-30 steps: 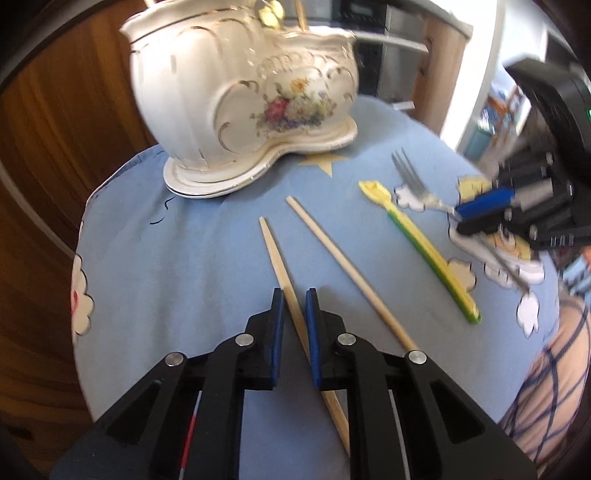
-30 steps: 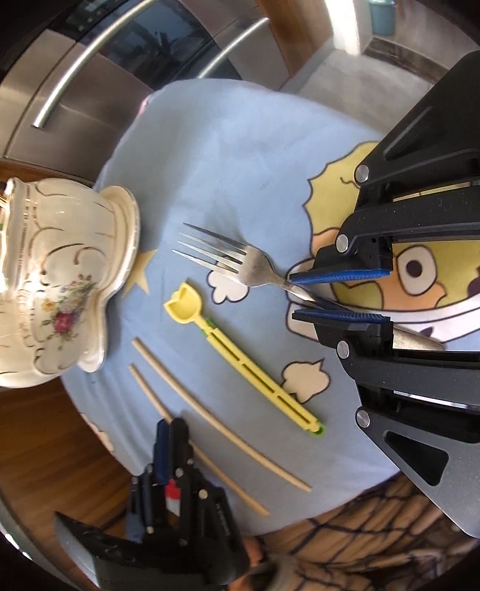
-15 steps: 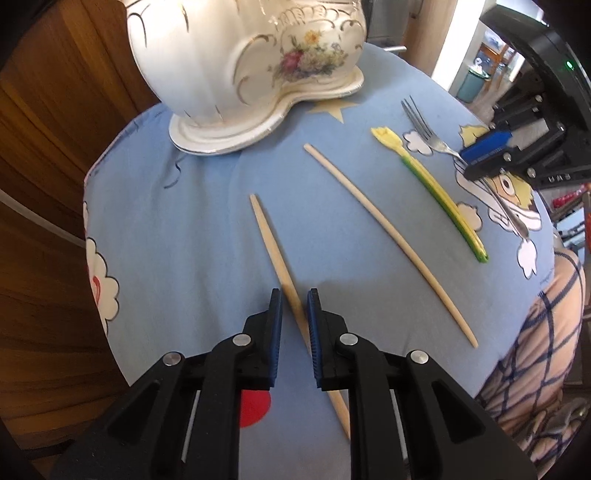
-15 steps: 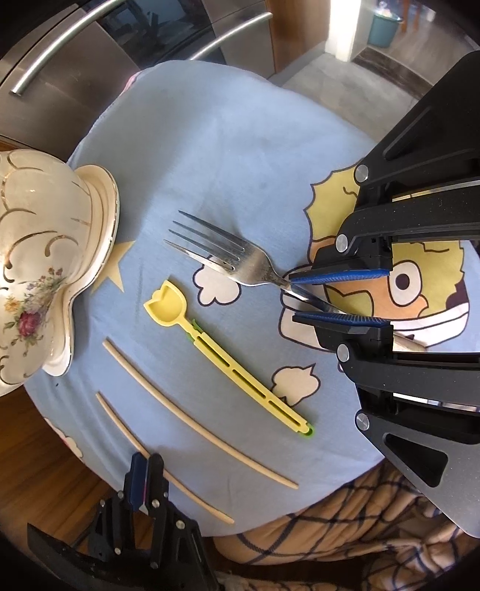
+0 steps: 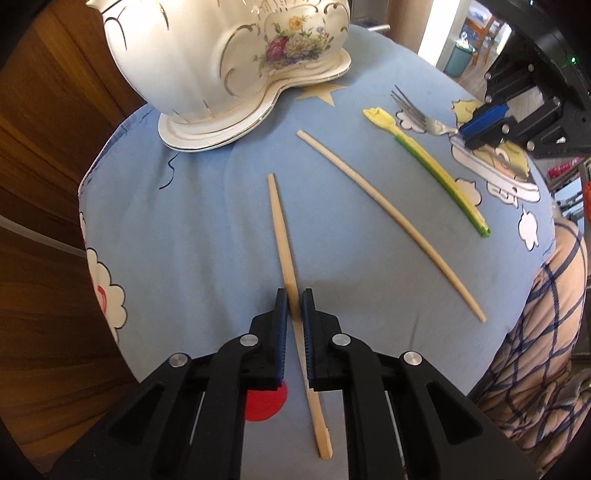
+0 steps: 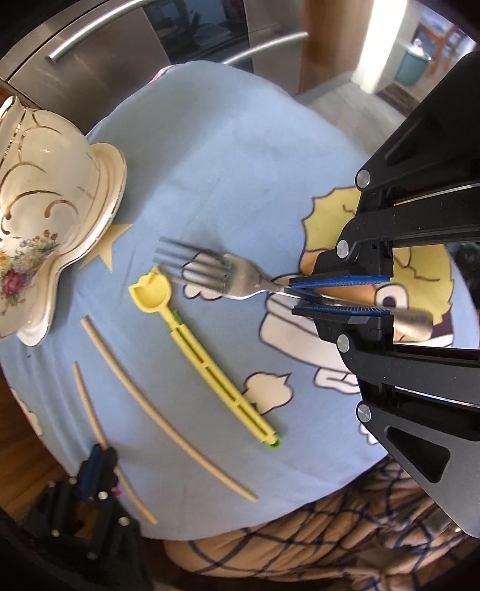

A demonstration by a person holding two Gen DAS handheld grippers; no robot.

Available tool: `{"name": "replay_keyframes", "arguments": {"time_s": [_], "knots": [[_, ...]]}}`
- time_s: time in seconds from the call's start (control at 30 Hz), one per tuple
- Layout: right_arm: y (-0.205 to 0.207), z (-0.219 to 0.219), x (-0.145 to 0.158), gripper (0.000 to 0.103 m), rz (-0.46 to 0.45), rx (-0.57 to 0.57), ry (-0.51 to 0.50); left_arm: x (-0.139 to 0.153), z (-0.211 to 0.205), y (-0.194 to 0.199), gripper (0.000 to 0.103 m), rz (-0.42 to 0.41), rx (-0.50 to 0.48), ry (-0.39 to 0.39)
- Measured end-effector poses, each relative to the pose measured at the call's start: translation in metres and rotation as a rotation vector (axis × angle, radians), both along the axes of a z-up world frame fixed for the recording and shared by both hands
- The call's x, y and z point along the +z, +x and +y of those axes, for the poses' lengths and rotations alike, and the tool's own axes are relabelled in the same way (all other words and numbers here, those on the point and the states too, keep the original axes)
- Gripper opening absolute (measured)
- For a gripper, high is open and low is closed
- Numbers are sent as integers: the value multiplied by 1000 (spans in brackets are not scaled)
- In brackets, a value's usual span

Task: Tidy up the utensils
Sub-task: 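Carry the chopstick with the left tool while the right tool carries the silver fork to the holder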

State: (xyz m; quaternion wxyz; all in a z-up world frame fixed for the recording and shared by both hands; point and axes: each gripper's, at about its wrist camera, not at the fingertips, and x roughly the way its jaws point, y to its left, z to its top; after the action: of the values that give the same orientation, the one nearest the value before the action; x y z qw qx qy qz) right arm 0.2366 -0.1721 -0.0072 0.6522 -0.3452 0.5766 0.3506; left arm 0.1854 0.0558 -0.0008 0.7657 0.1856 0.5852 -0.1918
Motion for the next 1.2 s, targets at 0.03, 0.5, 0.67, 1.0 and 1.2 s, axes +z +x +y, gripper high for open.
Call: {"name": "replay_keyframes", "arguments": {"time_s": [0.03, 0.5, 0.67, 1.0, 1.2], "knots": [[0, 0, 0, 10, -1, 2, -18, 1, 1, 1, 8, 9, -6, 25], [7, 12, -2, 10, 3, -4, -77, 5, -15, 18, 9, 75, -21, 122], [-2, -2, 3, 6, -24, -33, 5, 8, 9, 13, 6, 34, 47, 23], [-7, -31, 39, 6, -119, -93, 223, 54, 34, -12, 6, -192, 165, -164], [-12, -54, 55, 6, -199, -150, 380, 80, 38, -25, 6, -370, 223, -329]]}}
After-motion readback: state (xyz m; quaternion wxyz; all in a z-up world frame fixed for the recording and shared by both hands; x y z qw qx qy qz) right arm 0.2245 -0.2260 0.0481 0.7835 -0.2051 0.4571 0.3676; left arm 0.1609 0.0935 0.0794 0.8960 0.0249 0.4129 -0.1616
